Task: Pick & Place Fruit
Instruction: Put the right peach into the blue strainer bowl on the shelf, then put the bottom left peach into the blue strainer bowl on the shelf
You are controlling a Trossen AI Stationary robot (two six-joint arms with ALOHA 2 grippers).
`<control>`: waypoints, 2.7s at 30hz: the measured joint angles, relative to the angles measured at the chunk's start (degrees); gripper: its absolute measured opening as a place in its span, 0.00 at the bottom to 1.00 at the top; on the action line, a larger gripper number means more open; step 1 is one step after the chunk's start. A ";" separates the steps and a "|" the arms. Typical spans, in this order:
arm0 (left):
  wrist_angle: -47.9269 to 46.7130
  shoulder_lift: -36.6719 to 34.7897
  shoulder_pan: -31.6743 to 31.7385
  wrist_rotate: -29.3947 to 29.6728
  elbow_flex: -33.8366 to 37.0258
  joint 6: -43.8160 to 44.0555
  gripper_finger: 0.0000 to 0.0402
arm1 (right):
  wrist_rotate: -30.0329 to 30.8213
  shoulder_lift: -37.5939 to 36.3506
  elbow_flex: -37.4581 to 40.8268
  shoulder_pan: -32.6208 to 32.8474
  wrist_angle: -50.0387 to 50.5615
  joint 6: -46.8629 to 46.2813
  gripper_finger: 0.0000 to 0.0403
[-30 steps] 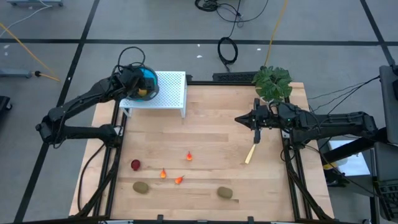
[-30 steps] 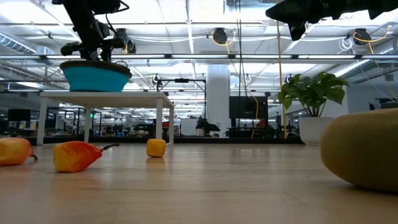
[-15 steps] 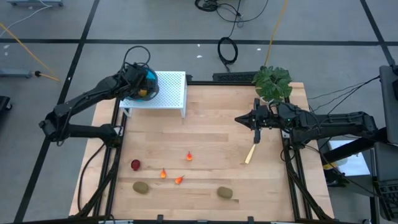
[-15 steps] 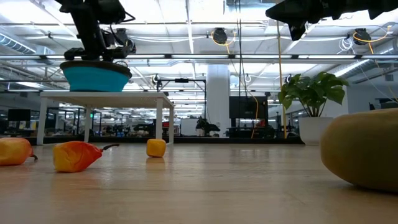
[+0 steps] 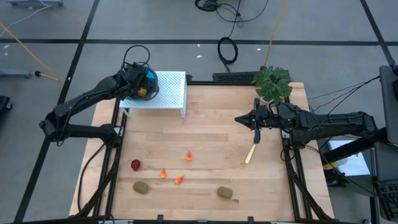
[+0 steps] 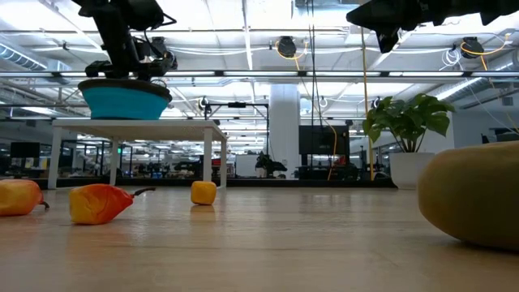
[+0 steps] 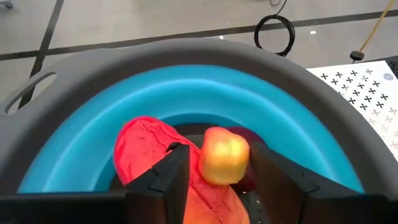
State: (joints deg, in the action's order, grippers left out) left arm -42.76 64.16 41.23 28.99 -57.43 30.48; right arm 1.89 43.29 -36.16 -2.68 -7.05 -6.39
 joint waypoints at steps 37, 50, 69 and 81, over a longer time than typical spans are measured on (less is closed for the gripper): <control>4.04 -11.37 -28.43 -21.58 0.00 -2.29 0.28 | -0.22 0.00 -0.02 0.00 0.02 1.29 0.00; 4.04 -9.70 -44.40 -21.43 0.06 1.50 0.18 | -0.22 0.00 -0.04 -0.02 1.04 1.73 0.00; 2.35 -1.46 -56.38 -19.62 0.00 15.38 0.01 | -1.47 -7.42 1.01 -0.01 7.28 2.37 0.00; 2.63 7.32 -60.93 -19.39 0.00 44.23 0.00 | -5.46 -20.39 9.31 0.00 7.32 1.49 0.00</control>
State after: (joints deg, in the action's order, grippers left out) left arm -40.13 71.48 -19.70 9.61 -57.43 74.71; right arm -3.57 22.90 -26.85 -2.68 0.27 -4.91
